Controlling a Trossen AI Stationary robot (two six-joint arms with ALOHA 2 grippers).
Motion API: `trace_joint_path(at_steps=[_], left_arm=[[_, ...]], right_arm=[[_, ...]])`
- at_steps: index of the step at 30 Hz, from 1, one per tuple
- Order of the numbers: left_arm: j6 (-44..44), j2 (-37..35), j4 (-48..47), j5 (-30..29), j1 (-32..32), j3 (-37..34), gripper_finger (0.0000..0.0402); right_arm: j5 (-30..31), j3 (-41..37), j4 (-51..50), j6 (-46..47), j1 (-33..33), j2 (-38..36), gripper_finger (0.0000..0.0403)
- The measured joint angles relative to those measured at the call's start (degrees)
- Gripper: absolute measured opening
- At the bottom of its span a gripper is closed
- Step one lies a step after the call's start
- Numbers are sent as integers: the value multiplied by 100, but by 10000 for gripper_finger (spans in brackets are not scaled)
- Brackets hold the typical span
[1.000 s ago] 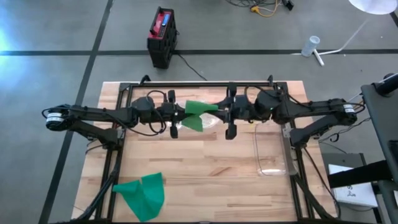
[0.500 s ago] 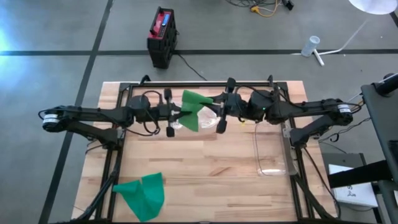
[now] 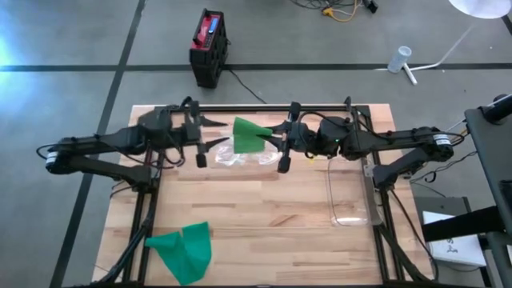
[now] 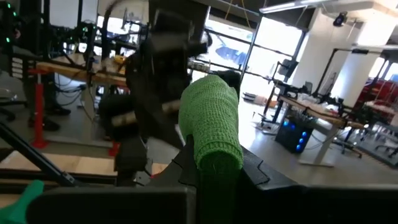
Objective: Roll bandage
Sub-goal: Roll the green bandage
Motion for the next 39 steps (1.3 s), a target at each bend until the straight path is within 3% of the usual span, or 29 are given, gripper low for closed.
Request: trace_joint_path(at_steps=[6,10,14,19,28,39], left_arm=[[413,175,-717,30,-20,1052,242],[578,528,-1051,458,-89,1738,271],[563,1013,-1224,947,-245,2181,284],[551,1671,-1801,1006,-348,2726,282],[780,2289,-2867,-455,-352,3550,263],[612,2145,-3357,-532,-362,3519,269]], right_arm=[[-2,-2,-11,-439,0,7,32],[4,-2,-90,-683,-8,7,32],[129,-4,-209,-806,-57,7,32],[210,-7,-302,-849,-103,24,32],[380,-13,-529,-860,-111,28,32],[422,-9,-592,-949,-96,-21,32]])
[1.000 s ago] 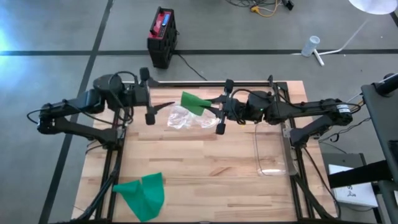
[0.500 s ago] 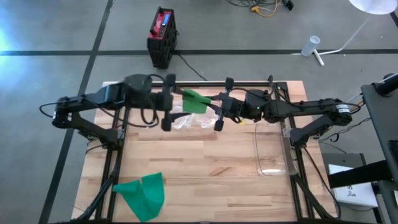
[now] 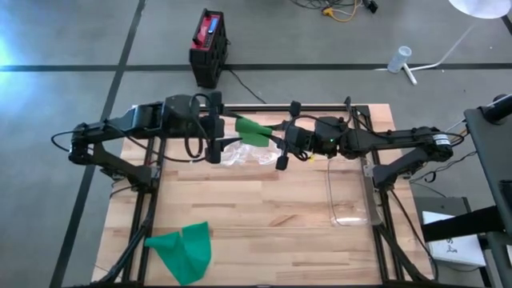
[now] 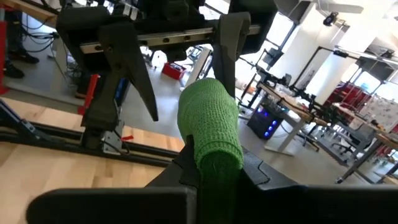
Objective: Roll bandage
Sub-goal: Roll the green bandage
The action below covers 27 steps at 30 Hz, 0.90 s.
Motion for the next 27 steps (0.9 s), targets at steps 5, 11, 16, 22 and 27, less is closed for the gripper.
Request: trace_joint_path(at_steps=[5,11,16,22,27], left_arm=[[-68,-93,-38,16,-23,-2,274],[-131,-427,-244,-358,-25,-7,266],[-372,-615,-265,257,-23,-7,255],[-808,-532,209,1335,-23,-7,259],[-772,-323,490,772,-21,-8,277]], right_arm=[[7,88,-13,15,2,-6,32],[52,135,-13,-9,13,-12,32],[48,138,-18,-212,13,-14,32],[-119,138,-17,-686,37,-14,32],[-273,138,-17,-1541,100,-14,32]])
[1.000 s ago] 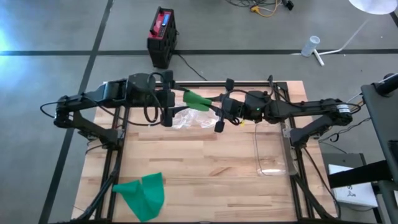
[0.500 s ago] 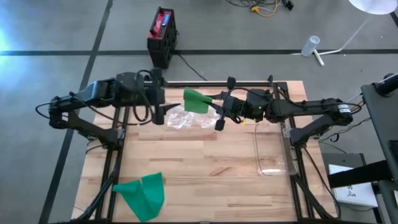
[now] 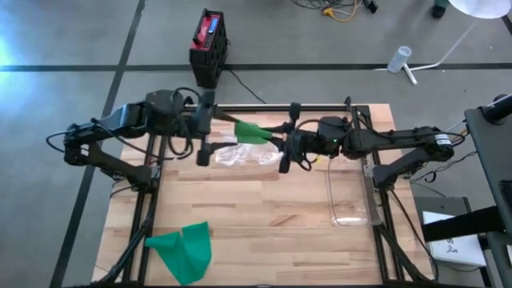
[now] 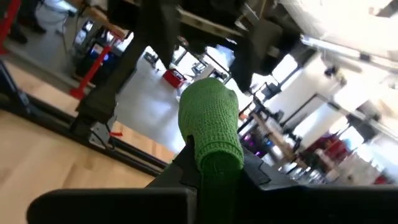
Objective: Roll bandage
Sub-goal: Roll the green bandage
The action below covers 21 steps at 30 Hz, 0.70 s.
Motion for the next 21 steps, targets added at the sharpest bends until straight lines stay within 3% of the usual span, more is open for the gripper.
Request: trace_joint_path(at_steps=[3,8,13,18,21], left_arm=[[271,105,32,-503,2,-1,284],[261,338,62,-532,26,0,292],[251,507,-19,-533,24,-1,288],[179,537,199,-533,31,-1,265],[163,533,310,-533,31,1,223]], right_arm=[[1,0,4,-384,10,20,32],[2,0,14,-1064,14,22,32],[48,-2,151,-1091,-2,24,32],[57,0,195,-904,1,22,32],[52,16,221,-532,1,22,32]])
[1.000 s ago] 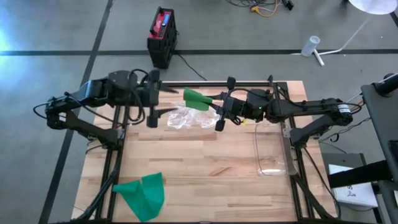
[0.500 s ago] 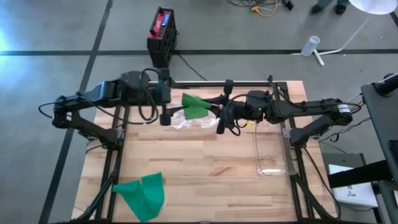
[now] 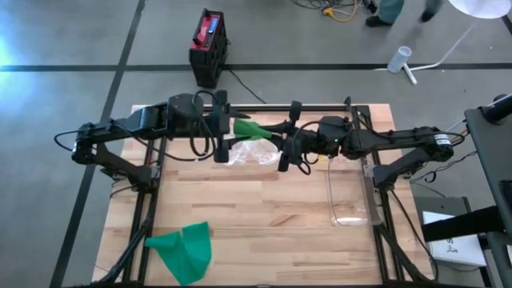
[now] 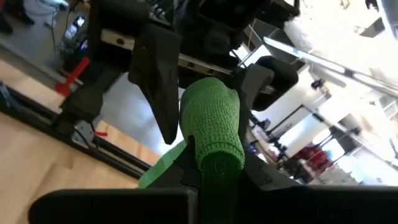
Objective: Roll bandage
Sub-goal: Roll the green bandage
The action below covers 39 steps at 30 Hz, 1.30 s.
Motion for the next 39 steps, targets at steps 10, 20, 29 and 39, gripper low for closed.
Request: trace_joint_path(at_steps=[10,20,29,39], left_arm=[[-62,13,326,110,-15,-39,31],[85,13,564,175,-17,-76,54],[237,11,671,262,-46,-76,29],[1635,-68,712,162,-52,-87,29]], right_arm=[[-147,194,-96,751,46,-92,32],[-227,248,-264,1094,61,-175,32],[-256,262,-244,1253,74,-203,59],[-533,493,-1036,2851,74,-293,209]])
